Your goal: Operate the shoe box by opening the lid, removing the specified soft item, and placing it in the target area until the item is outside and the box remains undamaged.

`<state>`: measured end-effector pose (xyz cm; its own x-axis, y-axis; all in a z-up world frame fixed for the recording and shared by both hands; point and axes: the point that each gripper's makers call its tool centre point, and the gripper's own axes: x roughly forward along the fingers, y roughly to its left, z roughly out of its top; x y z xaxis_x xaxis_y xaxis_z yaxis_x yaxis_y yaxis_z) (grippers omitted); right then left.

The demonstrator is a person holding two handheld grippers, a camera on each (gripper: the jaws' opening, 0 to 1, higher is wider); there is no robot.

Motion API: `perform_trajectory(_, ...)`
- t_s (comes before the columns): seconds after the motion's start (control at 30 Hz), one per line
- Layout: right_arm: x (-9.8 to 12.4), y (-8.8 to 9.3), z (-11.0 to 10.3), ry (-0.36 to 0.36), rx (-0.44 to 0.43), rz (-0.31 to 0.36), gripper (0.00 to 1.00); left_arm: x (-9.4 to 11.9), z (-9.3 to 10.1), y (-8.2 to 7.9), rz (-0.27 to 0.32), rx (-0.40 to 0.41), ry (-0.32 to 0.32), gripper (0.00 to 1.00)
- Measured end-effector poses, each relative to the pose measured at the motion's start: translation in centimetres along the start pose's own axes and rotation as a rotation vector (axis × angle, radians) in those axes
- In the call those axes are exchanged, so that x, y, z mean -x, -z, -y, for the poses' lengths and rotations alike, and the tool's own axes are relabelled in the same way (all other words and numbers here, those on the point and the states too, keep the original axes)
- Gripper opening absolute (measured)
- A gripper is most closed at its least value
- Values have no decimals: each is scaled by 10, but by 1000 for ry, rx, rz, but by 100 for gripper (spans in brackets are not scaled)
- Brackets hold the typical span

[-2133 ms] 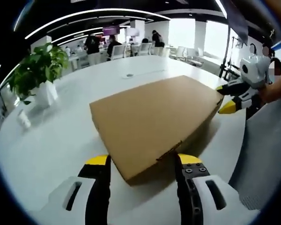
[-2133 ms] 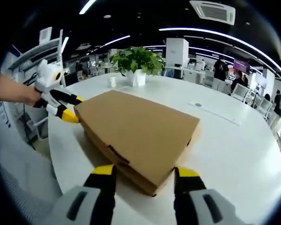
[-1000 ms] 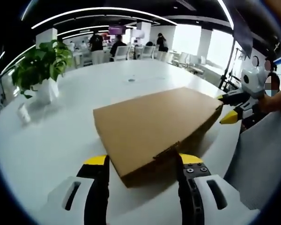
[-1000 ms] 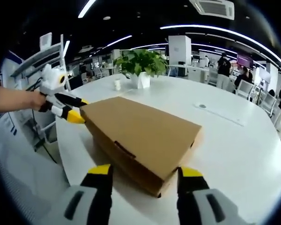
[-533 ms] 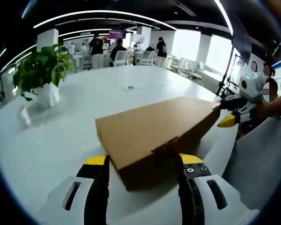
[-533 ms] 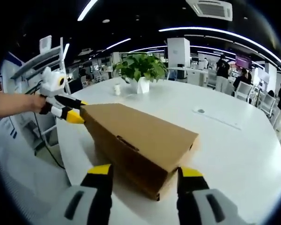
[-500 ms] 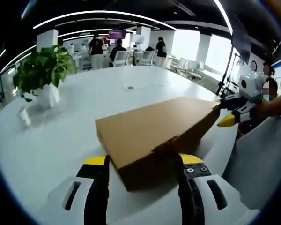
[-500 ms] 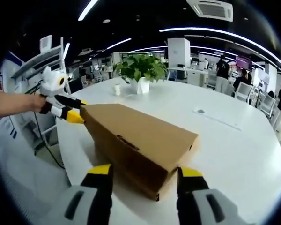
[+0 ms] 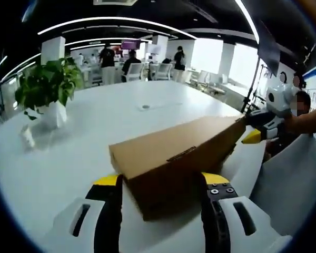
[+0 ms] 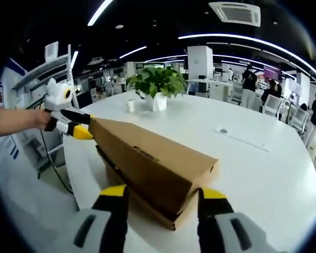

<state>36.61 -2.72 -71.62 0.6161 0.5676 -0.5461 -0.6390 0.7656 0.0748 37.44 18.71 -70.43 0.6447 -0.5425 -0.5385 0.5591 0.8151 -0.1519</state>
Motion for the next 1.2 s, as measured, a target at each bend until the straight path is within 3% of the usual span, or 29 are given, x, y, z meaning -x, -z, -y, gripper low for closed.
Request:
perform_trajectory(0.27, 3, -12, 5, 5, 10, 23, 49, 2, -2, -10, 28, -43, -3, 59)
perform_trajectory(0.87, 5, -42, 22, 41, 16, 85, 40, 3, -21, -44, 123, -5, -51, 46)
perform_trajectory(1.2, 4, -52, 28, 50, 24, 100, 39, 1, -24, -54, 143, -10, -65, 44)
